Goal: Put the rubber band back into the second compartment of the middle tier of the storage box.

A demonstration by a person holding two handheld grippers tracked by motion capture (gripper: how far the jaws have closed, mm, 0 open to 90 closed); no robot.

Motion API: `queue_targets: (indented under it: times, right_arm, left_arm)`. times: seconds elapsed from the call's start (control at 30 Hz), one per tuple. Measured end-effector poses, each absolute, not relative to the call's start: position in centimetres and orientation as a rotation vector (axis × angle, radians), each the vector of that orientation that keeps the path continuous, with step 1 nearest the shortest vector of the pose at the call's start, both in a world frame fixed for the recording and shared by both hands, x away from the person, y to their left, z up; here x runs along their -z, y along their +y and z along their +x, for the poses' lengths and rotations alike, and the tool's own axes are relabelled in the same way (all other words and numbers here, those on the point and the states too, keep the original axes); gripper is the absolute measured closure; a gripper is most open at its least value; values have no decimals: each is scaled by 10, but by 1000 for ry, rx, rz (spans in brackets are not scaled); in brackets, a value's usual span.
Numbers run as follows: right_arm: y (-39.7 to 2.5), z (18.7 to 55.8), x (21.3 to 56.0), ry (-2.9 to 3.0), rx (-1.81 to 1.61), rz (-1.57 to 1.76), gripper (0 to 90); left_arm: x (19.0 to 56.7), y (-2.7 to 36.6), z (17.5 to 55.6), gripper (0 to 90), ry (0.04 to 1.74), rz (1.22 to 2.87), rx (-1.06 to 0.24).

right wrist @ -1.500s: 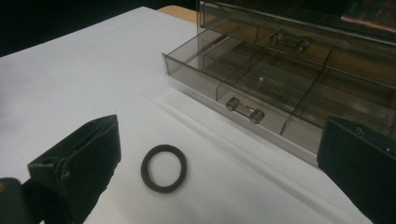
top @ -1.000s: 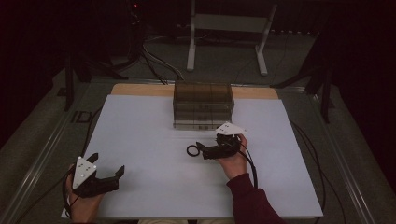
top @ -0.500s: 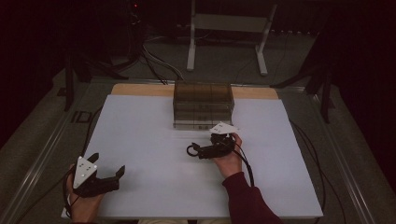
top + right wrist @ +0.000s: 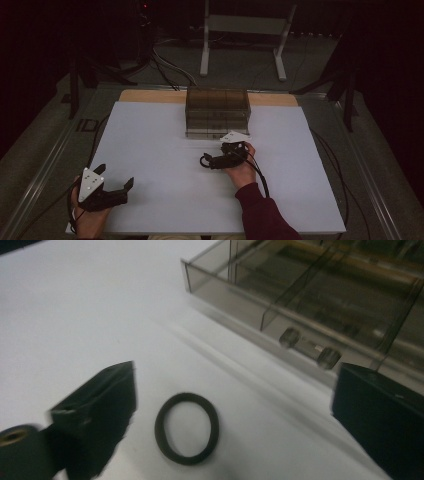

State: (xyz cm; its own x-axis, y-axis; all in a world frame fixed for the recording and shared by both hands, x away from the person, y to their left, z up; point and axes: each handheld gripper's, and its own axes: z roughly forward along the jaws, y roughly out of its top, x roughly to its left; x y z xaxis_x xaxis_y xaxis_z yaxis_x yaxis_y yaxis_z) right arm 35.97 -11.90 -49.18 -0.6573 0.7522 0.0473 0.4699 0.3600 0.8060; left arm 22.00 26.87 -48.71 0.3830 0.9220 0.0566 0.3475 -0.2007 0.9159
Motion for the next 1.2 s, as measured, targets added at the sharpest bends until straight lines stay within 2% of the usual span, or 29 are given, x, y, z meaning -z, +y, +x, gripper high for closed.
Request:
queue_targets:
  times: [0.07,0.1,0.13,0.17,0.23,0.27,0.3,0.33,0.37,0.5,0.77,0.83,0.9,1.2]
  right_arm:
    - [-117,361,496,2321,-1168,1075,85]
    - [-116,362,498,2329,-1155,1076,119]
    - [-114,362,500,2335,-1122,1090,193]
    - [-114,362,500,2335,-1122,1090,193]
    - [-112,362,503,2330,-1079,1080,297]
    - [-109,362,506,2347,-1042,1073,380]
    - [-109,362,506,2347,-1042,1073,380]
    - [-108,363,509,2373,-1010,1080,458]
    - [-108,363,509,2373,-1010,1080,458]
    - [-106,364,514,2424,-995,1087,588]
    - [-101,363,520,2443,-955,1145,767]
    - [-101,363,520,2443,-955,1145,767]
    - [-98,361,519,2436,-922,1136,874]
    - [-101,362,515,2427,-933,1183,885]
  left_arm:
    - [487,269,220,3,1120,1745,-804]
    - [487,269,220,3,1119,1746,-805]
    - [487,269,220,3,1119,1746,-804]
    - [487,269,220,3,1119,1746,-804]
    - [487,269,220,4,1119,1744,-804]
    - [487,269,220,3,1119,1743,-804]
    - [487,269,220,3,1120,1742,-805]
    - [487,270,220,4,1121,1742,-805]
    - [487,270,220,4,1121,1742,-806]
    - [487,270,220,3,1120,1744,-806]
    - [488,269,220,4,1119,1746,-807]
    - [488,269,220,3,1119,1745,-807]
    - [487,268,220,3,1116,1749,-807]
    - [489,268,220,4,1118,1750,-804]
